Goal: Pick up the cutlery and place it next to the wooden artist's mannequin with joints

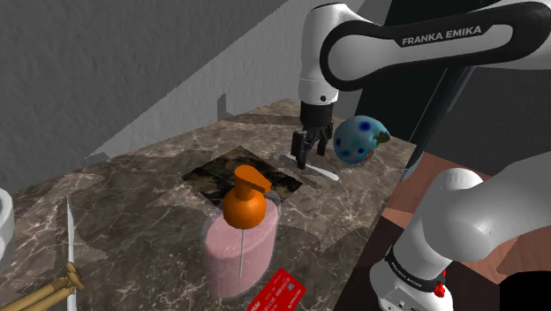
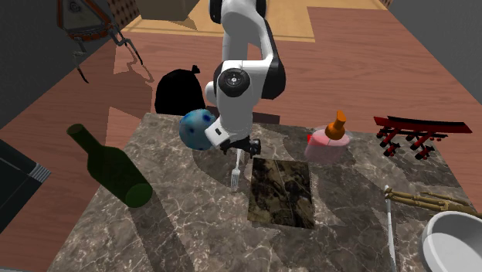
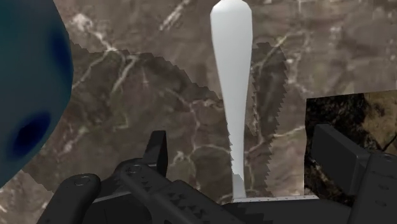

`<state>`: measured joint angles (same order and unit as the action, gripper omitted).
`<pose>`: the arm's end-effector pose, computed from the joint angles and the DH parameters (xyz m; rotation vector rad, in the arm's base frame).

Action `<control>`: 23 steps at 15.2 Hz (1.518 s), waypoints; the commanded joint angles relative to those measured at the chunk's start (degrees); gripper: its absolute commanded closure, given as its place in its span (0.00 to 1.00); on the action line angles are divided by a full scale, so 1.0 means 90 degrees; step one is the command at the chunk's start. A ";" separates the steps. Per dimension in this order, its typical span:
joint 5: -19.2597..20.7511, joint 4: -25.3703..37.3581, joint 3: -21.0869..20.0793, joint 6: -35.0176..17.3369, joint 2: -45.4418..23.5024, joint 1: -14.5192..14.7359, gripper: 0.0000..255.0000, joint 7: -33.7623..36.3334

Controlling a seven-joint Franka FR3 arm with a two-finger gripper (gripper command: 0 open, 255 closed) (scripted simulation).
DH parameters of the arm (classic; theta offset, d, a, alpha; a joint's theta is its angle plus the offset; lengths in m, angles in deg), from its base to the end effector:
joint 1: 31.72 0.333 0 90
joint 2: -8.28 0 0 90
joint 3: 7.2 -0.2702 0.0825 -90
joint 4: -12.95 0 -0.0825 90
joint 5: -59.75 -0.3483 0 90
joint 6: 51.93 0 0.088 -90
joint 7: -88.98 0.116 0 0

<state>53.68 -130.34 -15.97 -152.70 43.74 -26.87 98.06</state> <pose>0.3295 0.0908 0.4442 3.1257 0.0297 -0.1999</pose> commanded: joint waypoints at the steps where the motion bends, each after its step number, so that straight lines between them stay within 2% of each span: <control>1: -0.0013 -0.0157 -0.0012 -0.0168 -0.0008 0.0006 0.00 -0.0005; 9: -0.0017 -0.0204 -0.0016 -0.0216 -0.0009 0.0008 0.00 -0.0006; 10: -0.0017 -0.0204 -0.0016 -0.0216 -0.0009 0.0008 1.00 -0.0006; 19: -0.0017 -0.0205 -0.0017 -0.0217 -0.0008 0.0008 1.00 -0.0005; 23: 0.0005 0.0102 0.0012 0.0142 0.0044 0.0000 1.00 0.0002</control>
<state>53.63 -130.16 -15.94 -152.03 44.26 -26.81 98.11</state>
